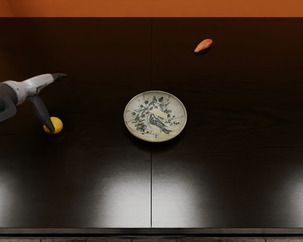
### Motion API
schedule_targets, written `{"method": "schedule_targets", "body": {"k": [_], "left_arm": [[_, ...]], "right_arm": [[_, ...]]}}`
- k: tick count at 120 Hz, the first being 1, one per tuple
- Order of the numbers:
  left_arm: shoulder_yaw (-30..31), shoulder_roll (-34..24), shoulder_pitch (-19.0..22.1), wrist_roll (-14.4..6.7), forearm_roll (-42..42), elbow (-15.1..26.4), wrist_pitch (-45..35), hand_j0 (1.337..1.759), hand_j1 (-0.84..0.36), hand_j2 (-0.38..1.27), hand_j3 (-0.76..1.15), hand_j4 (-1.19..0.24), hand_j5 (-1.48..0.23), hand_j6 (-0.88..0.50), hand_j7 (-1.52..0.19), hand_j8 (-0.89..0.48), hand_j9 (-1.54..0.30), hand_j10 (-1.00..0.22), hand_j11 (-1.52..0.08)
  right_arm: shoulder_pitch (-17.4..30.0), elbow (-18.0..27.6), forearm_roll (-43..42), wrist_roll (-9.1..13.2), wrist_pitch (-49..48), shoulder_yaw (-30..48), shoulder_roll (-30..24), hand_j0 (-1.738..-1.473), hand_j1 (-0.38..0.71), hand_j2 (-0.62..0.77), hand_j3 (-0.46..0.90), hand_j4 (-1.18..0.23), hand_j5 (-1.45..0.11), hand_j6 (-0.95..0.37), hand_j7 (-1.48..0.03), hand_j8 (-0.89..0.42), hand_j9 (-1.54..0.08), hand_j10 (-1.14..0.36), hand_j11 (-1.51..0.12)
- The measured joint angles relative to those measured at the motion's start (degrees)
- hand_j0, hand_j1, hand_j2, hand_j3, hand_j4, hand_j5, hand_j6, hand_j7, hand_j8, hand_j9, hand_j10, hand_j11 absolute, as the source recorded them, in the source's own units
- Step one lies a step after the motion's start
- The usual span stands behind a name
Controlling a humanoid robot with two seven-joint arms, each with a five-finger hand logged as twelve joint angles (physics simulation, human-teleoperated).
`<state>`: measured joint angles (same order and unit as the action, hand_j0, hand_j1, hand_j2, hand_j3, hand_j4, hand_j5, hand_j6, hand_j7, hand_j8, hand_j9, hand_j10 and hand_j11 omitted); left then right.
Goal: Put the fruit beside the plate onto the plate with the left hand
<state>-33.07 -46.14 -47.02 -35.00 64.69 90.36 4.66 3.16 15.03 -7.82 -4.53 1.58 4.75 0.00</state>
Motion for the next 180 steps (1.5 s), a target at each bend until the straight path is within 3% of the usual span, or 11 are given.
{"method": "schedule_targets", "body": {"k": [15,56,133,150,180], "left_arm": [[5.33,1.5,-0.23,0.0,3.7,0.36,-6.24,1.658,0.33,0.01,0.0,-0.02,-0.03,-0.03,-0.03,-0.03,-0.03,-0.02,-0.03],[13.63,4.66,-0.17,0.0,14.94,-0.04,-11.96,1.658,0.33,0.01,0.0,-0.03,-0.03,-0.03,-0.03,-0.03,-0.03,-0.03,-0.03],[15.98,4.66,0.81,0.0,17.08,-4.92,-18.6,1.658,0.32,0.01,0.0,-0.03,-0.03,-0.03,-0.03,-0.03,-0.03,-0.03,-0.03],[16.11,4.74,1.03,0.0,17.02,-5.26,-19.67,1.658,0.29,0.01,0.0,-0.06,-0.07,-0.06,-0.07,-0.06,-0.07,-0.06,-0.07],[16.17,4.74,2.11,0.0,17.06,-5.37,-19.94,1.658,0.13,0.04,0.0,-0.19,-0.24,-0.2,-0.24,-0.19,-0.24,-0.19,-0.24]], "right_arm": [[0.0,0.0,0.0,0.01,0.0,0.0,0.0,-1.658,-0.33,0.0,0.0,-0.01,-0.02,-0.01,-0.02,-0.01,-0.02,-0.01,-0.02],[0.0,0.0,0.0,0.02,0.0,0.0,0.0,-1.658,-0.33,0.0,0.0,-0.01,-0.02,-0.01,-0.02,-0.01,-0.02,-0.01,-0.02],[0.0,0.0,0.0,0.02,0.0,0.0,0.0,-1.658,-0.33,0.0,0.0,-0.01,-0.02,-0.01,-0.02,-0.01,-0.02,-0.01,-0.02],[0.0,0.0,0.0,0.04,0.0,0.0,0.0,-1.658,-0.33,0.0,0.0,-0.01,-0.02,-0.01,-0.02,-0.01,-0.02,-0.01,-0.02],[0.0,0.0,0.0,0.02,0.0,0.0,0.0,-1.658,-0.33,0.0,0.0,-0.01,-0.02,-0.01,-0.02,-0.01,-0.02,-0.01,-0.02]]}}
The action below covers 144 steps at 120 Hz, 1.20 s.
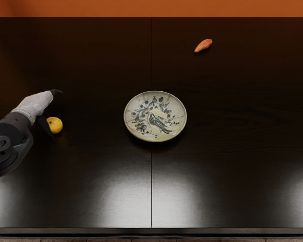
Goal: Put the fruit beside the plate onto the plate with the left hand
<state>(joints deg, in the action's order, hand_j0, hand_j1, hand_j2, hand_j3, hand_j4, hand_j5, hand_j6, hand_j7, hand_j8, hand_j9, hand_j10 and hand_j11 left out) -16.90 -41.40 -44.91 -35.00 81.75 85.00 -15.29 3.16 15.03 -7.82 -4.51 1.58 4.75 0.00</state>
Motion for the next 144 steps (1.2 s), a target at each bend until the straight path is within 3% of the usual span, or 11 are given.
{"method": "schedule_targets", "body": {"k": [54,102,144], "left_arm": [[0.3,0.0,0.02,-0.01,-0.1,0.0,0.26,1.657,-0.08,0.14,0.0,-0.39,-0.51,-0.39,-0.51,-0.39,-0.51,-0.39,-0.51],[1.41,0.35,0.0,-0.01,-1.42,-0.01,0.59,1.657,-0.24,0.11,0.0,-0.5,-0.66,-0.5,-0.66,-0.51,-0.66,-0.5,-0.66],[2.23,0.78,-0.01,-0.18,-1.05,-0.02,0.85,1.649,-0.27,0.05,0.0,-0.6,-0.67,-0.46,-0.69,-0.43,-0.75,-0.56,-0.74]], "right_arm": [[0.0,0.0,0.0,-0.01,0.0,0.0,0.0,-1.658,-0.33,0.0,0.0,-0.01,-0.02,-0.01,-0.02,-0.01,-0.02,-0.01,-0.02],[0.0,0.0,0.0,0.0,0.0,0.0,0.0,-1.658,-0.33,0.0,0.0,-0.01,-0.02,-0.01,-0.02,-0.01,-0.02,-0.01,-0.02],[0.0,0.0,0.01,0.0,0.0,0.0,0.0,-1.658,-0.33,0.0,0.0,-0.01,-0.02,-0.01,-0.02,-0.01,-0.02,-0.01,-0.02]]}}
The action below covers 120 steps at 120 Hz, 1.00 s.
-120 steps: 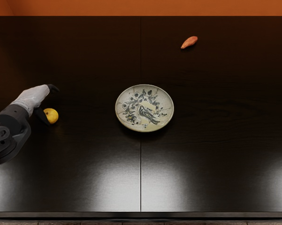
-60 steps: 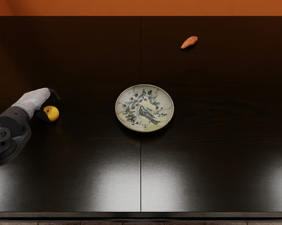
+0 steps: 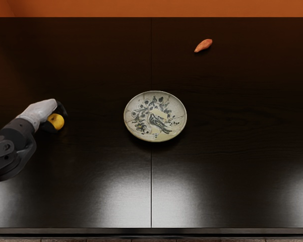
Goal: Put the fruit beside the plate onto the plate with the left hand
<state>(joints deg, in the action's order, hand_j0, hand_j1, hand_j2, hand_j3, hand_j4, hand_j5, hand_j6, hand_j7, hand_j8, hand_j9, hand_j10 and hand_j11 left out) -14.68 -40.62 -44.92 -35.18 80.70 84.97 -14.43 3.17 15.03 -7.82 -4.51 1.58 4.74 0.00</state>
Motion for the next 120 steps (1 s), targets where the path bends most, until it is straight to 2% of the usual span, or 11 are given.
{"method": "schedule_targets", "body": {"k": [12,50,61,63,67,68,69,70,72,89,120], "left_arm": [[0.11,0.01,0.0,-0.03,-0.02,-0.02,-0.04,1.647,-0.27,0.07,-0.04,-0.62,-0.67,-0.45,-0.7,-0.41,-0.76,-0.57,-0.76],[0.11,0.02,-0.16,0.03,-1.56,-0.03,0.1,1.664,-0.32,0.05,0.08,-0.74,-0.67,-0.39,-0.75,-0.34,-0.84,-0.56,-0.83],[0.11,0.01,-0.96,-0.05,-3.19,-0.04,0.99,1.683,-0.32,0.13,-0.05,-0.76,-0.72,-0.41,-0.79,-0.34,-0.86,-0.56,-0.86],[0.11,0.01,-1.12,-0.06,-3.6,-0.05,1.15,1.695,-0.31,0.16,-0.2,-0.75,-0.73,-0.41,-0.8,-0.34,-0.87,-0.57,-0.86],[0.03,0.0,-1.33,-0.1,-4.54,-0.05,1.59,1.705,-0.29,0.16,-0.32,-0.75,-0.75,-0.4,-0.82,-0.34,-0.87,-0.57,-0.87],[-0.02,0.0,-1.44,-0.12,-4.86,-0.06,1.76,1.693,-0.29,0.17,-0.29,-0.75,-0.76,-0.4,-0.82,-0.34,-0.87,-0.57,-0.87],[-0.05,0.0,-1.66,-0.13,-5.23,-0.06,1.94,1.699,-0.29,0.21,-0.4,-0.75,-0.77,-0.4,-0.82,-0.34,-0.87,-0.58,-0.87],[-0.08,0.01,-2.01,-0.13,-5.66,-0.06,2.13,1.666,-0.29,0.26,-0.38,-0.75,-0.77,-0.41,-0.83,-0.35,-0.87,-0.59,-0.87],[-0.13,-0.05,-2.89,-0.08,-6.56,-0.05,2.52,1.658,-0.29,0.33,-0.35,-0.74,-0.79,-0.44,-0.84,-0.38,-0.88,-0.59,-0.87],[-0.53,-0.6,-7.87,0.12,-16.09,-0.17,6.23,1.656,-0.29,0.39,-0.18,-0.72,-0.86,-0.48,-0.88,-0.44,-0.9,-0.64,-0.9],[-9.68,-0.17,-8.03,0.17,-29.39,-1.6,19.39,1.658,-0.37,0.6,-0.05,-0.69,-0.92,-0.48,-0.91,-0.43,-0.91,-0.66,-0.91]], "right_arm": [[0.0,0.0,0.0,0.01,0.0,0.0,0.0,-1.658,-0.33,0.0,0.0,-0.01,-0.02,-0.01,-0.02,-0.01,-0.02,-0.01,-0.02],[0.0,0.0,0.0,0.01,0.0,0.0,0.0,-1.658,-0.33,0.0,0.0,-0.01,-0.02,-0.01,-0.02,-0.01,-0.02,-0.01,-0.02],[0.0,0.0,0.0,0.0,0.0,0.0,0.0,-1.658,-0.33,0.0,0.0,-0.01,-0.02,-0.01,-0.02,-0.01,-0.02,-0.01,-0.02],[0.0,0.0,0.0,0.0,0.0,0.0,0.0,-1.658,-0.33,0.0,0.0,-0.01,-0.02,-0.01,-0.02,-0.01,-0.02,-0.01,-0.02],[0.0,0.0,0.0,-0.01,0.0,0.0,0.0,-1.658,-0.33,0.0,0.0,-0.01,-0.02,-0.01,-0.02,-0.01,-0.02,-0.01,-0.02],[0.0,0.0,0.0,-0.01,0.0,0.0,0.0,-1.658,-0.33,0.0,0.0,-0.01,-0.02,-0.01,-0.02,-0.01,-0.02,-0.01,-0.02],[0.0,0.0,0.0,-0.01,0.0,0.0,0.0,-1.658,-0.33,0.0,0.0,-0.01,-0.02,-0.01,-0.02,-0.01,-0.02,-0.01,-0.02],[0.0,0.0,0.0,0.0,0.0,0.0,0.0,-1.658,-0.33,0.0,0.0,-0.01,-0.02,-0.01,-0.02,-0.01,-0.02,-0.01,-0.02],[0.0,0.0,0.0,-0.01,0.0,0.0,0.0,-1.658,-0.33,0.0,0.0,-0.01,-0.02,-0.01,-0.02,-0.01,-0.02,-0.01,-0.02],[0.0,0.0,-0.01,0.0,0.0,0.0,0.0,-1.658,-0.33,0.0,0.0,-0.01,-0.02,-0.01,-0.02,-0.01,-0.02,-0.01,-0.02],[-0.01,0.0,-0.01,0.0,0.0,0.01,0.0,-1.658,-0.33,0.0,0.0,-0.01,-0.02,-0.01,-0.02,-0.01,-0.02,-0.01,-0.02]]}}
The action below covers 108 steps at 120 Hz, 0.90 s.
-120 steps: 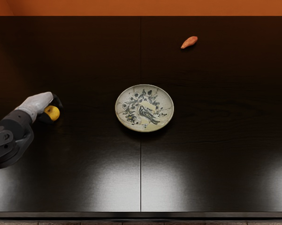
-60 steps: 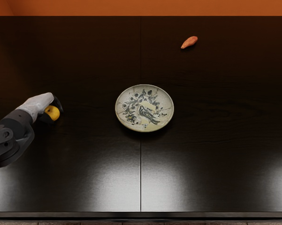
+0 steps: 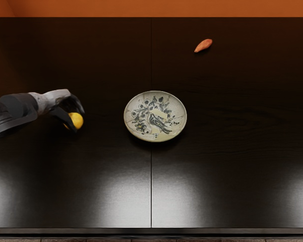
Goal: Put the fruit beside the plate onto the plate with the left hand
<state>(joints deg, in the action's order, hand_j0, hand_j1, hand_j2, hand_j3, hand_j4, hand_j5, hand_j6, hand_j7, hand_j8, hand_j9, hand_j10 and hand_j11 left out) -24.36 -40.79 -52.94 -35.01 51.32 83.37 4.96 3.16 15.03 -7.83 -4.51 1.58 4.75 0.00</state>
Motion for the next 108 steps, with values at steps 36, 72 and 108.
{"method": "schedule_targets", "body": {"k": [36,72,108], "left_arm": [[-8.47,1.18,-1.63,0.0,-8.12,-0.86,8.4,1.658,-0.43,0.65,-0.01,-0.67,-0.94,-0.44,-0.92,-0.4,-0.9,-0.62,-0.9],[-9.88,7.23,-3.96,0.0,-10.81,-0.92,8.9,1.658,-0.42,0.63,0.0,-0.67,-0.93,-0.46,-0.91,-0.42,-0.9,-0.63,-0.9],[-9.85,13.46,-4.98,0.02,-11.63,-0.93,8.89,1.658,-0.36,0.61,0.0,-0.68,-0.91,-0.52,-0.9,-0.47,-0.89,-0.67,-0.9]], "right_arm": [[0.0,0.0,0.0,0.01,0.0,0.0,0.0,-1.658,-0.33,0.0,0.0,-0.01,-0.02,-0.01,-0.02,-0.01,-0.02,-0.01,-0.02],[0.0,0.06,0.0,0.02,0.0,-0.03,0.0,-1.658,-0.33,0.0,0.0,-0.01,-0.02,-0.01,-0.02,-0.01,-0.02,-0.01,-0.02],[0.0,0.09,0.0,0.01,0.0,-0.04,0.0,-1.658,-0.33,0.0,0.0,-0.01,-0.02,-0.01,-0.02,-0.01,-0.02,-0.01,-0.02]]}}
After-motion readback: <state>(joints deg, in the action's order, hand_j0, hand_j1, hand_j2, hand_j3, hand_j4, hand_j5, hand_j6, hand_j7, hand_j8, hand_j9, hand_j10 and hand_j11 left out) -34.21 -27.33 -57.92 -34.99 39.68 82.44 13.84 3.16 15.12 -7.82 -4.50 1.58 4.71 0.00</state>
